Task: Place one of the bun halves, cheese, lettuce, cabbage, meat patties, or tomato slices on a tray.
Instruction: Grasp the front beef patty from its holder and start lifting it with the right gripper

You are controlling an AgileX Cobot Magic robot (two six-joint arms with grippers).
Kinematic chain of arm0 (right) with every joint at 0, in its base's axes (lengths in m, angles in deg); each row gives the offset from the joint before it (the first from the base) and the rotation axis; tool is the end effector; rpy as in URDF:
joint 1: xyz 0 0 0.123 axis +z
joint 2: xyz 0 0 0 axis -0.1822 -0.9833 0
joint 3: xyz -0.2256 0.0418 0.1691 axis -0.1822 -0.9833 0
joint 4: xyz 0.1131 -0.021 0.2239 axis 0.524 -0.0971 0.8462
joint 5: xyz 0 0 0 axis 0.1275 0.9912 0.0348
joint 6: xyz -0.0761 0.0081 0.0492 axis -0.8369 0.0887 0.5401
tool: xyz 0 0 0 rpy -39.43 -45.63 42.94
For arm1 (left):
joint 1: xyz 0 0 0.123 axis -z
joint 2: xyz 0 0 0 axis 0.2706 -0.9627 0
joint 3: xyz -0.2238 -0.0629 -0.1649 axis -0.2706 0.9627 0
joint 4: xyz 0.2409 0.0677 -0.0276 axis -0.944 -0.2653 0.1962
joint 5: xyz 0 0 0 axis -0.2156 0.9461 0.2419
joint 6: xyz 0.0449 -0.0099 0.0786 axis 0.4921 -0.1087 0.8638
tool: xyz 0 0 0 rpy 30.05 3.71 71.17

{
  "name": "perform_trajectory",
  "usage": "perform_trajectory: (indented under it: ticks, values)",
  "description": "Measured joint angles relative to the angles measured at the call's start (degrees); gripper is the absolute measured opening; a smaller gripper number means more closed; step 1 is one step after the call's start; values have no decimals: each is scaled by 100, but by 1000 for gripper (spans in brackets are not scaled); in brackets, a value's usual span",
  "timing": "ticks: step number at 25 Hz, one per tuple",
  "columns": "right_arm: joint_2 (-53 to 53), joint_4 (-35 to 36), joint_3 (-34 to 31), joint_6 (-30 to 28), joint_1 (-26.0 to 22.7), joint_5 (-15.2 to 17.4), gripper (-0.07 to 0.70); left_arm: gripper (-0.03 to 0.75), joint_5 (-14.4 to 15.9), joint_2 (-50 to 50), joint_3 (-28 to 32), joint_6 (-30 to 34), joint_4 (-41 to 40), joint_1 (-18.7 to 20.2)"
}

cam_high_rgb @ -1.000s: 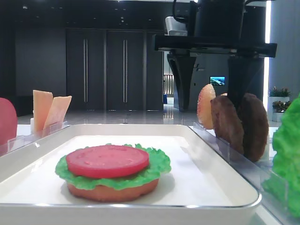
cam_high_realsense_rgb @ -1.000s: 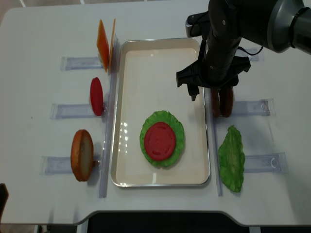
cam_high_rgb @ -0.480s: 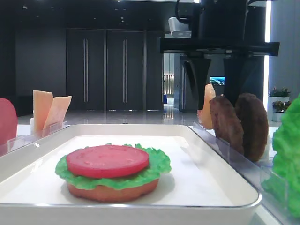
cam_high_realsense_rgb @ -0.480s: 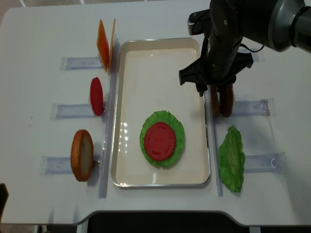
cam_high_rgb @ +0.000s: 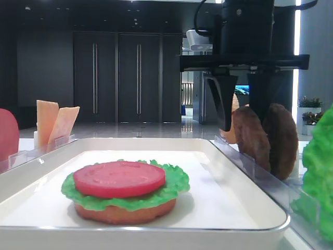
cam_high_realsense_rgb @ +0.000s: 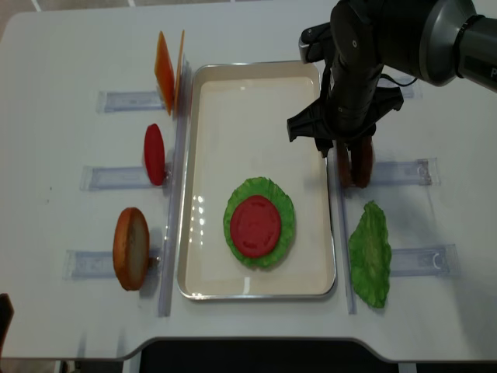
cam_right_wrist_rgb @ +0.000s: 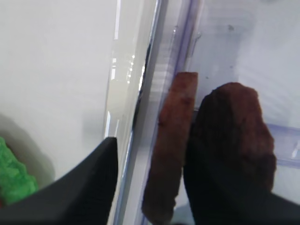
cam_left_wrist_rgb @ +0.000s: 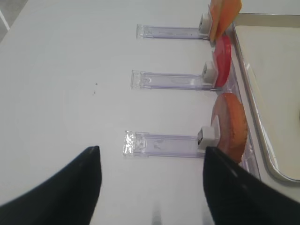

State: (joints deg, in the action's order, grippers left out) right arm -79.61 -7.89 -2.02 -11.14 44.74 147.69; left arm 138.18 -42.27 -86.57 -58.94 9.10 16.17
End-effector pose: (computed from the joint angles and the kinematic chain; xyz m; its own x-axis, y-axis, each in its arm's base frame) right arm 0.3138 0.2068 0.2080 -0.9626 -0.2246 -0.1513 -0.2261 0.9741 -0.0073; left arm -0.0064 0.0074 0.2661 -0.5047 -0.0425 -0.8622 -0.0853 0.9964 0.0008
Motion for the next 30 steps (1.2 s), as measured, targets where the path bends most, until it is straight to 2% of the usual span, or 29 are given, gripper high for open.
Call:
perform_trajectory:
  ticks: [7, 30]
  values:
    - [0, -38, 0, 0, 0, -19, 189, 517, 0, 0, 0, 0, 0, 0]
    - [327, -278, 0, -15, -1, -3, 162, 517, 0, 0, 0, 0, 0, 0]
